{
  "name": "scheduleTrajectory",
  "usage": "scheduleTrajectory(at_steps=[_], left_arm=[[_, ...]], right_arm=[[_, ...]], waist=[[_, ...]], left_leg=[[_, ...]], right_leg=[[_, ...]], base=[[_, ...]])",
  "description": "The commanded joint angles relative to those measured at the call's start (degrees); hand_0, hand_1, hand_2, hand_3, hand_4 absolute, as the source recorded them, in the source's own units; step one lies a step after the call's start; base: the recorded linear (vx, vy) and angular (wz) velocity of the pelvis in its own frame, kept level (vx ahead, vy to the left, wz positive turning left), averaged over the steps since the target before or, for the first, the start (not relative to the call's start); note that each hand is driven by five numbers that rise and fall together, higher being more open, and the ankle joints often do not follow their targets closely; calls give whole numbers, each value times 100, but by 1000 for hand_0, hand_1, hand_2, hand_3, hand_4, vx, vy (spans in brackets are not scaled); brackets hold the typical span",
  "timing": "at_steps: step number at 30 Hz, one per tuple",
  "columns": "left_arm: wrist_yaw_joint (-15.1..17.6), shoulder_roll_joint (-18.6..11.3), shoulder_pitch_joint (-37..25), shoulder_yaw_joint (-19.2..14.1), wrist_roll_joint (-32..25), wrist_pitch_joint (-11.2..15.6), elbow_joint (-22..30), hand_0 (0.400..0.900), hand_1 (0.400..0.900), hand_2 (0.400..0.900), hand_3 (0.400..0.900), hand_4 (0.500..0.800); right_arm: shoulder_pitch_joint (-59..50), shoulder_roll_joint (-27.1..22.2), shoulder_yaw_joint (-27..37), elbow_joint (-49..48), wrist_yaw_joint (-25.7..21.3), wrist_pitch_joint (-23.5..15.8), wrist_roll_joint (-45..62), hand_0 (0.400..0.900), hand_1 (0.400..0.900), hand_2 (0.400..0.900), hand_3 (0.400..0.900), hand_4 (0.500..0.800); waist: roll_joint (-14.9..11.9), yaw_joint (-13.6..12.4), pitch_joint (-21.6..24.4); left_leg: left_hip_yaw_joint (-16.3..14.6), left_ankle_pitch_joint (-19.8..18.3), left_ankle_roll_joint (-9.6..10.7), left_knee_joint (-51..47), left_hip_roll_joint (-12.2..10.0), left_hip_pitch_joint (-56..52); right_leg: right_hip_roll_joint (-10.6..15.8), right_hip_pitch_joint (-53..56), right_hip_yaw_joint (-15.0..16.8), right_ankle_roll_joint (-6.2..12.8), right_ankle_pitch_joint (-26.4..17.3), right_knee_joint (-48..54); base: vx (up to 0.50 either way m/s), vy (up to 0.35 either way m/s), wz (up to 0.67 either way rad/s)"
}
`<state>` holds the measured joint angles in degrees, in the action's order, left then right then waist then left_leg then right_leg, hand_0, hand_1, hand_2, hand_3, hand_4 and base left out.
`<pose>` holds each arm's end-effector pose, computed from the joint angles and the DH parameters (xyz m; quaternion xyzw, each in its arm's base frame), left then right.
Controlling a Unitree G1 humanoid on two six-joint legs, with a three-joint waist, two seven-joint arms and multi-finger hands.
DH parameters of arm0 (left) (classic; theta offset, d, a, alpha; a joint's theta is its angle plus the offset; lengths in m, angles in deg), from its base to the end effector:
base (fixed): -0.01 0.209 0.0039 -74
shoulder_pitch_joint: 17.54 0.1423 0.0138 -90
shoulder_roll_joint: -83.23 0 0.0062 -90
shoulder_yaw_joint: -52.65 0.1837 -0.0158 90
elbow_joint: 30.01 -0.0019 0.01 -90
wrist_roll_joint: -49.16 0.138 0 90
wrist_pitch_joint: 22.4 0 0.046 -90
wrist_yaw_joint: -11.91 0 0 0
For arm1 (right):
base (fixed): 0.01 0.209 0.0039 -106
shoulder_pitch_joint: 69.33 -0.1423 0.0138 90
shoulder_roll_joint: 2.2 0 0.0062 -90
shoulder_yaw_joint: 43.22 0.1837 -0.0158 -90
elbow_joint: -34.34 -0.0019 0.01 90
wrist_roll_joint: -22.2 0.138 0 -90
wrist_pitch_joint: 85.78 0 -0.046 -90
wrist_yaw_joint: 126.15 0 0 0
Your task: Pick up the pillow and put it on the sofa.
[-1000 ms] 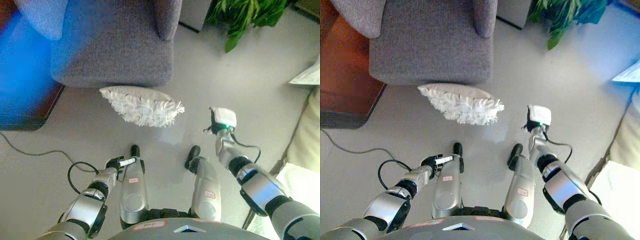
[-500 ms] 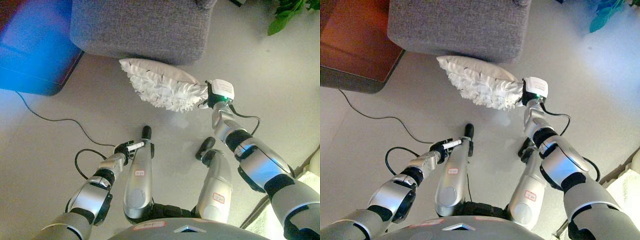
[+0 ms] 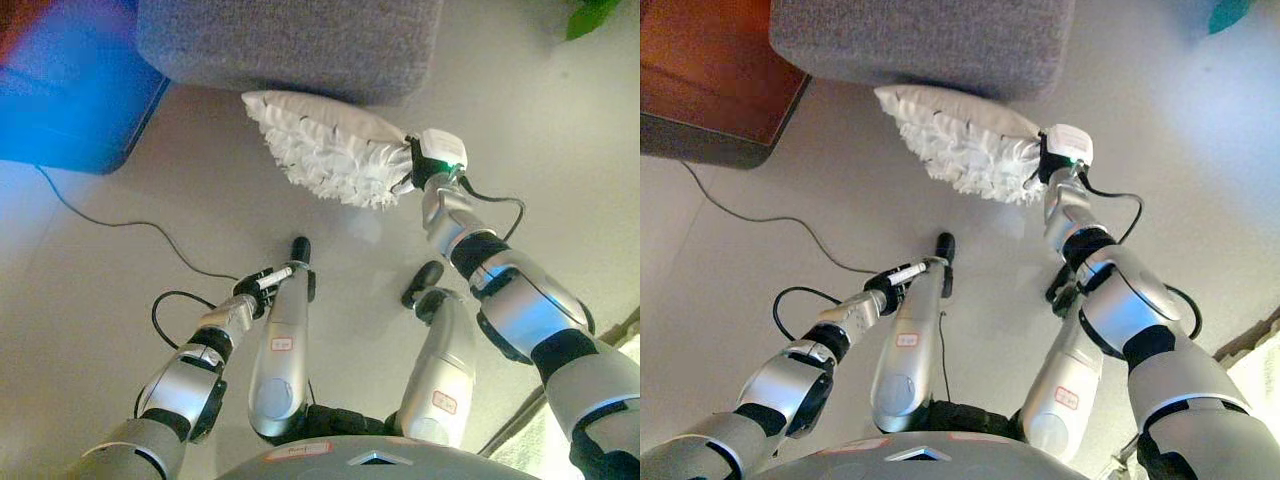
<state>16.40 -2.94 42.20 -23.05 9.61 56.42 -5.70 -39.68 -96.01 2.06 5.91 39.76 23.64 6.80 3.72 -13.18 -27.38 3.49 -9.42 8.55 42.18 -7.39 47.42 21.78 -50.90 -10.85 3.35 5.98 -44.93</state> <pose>0.2528 0.1761 -0.0344 -0.1120 0.4086 0.0663 0.9034 0.3567 -0.1511 0.1168 -0.6174 0.0820 -0.0393 0.7814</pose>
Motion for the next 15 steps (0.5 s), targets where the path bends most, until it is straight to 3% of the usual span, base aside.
scheduleTrajectory(at_steps=[1,8,15], left_arm=[[435,-20,1055,351,23,-907,-607,900,900,900,900,800],[406,-80,1236,262,-141,-804,-569,900,900,900,900,800],[364,-165,1371,133,-240,-770,-593,900,900,900,900,800]], right_arm=[[-845,-122,5,-240,13,-118,40,900,900,900,900,800],[-1250,-209,-164,-165,205,-197,161,900,900,900,900,800],[-1606,-236,-258,8,400,-148,273,900,900,900,900,800]], waist=[[147,-186,-241],[253,-319,-241],[350,-415,-241]], left_leg=[[234,3,-484,240,157,522],[449,-318,-604,1371,426,1615],[565,-612,-631,2340,546,2368]], right_leg=[[282,-211,673,422,125,-298],[209,-1222,953,281,437,-1243],[212,-1840,1175,127,794,-1954]], base=[[-48,67,1],[-50,41,-2],[-34,1,4]])
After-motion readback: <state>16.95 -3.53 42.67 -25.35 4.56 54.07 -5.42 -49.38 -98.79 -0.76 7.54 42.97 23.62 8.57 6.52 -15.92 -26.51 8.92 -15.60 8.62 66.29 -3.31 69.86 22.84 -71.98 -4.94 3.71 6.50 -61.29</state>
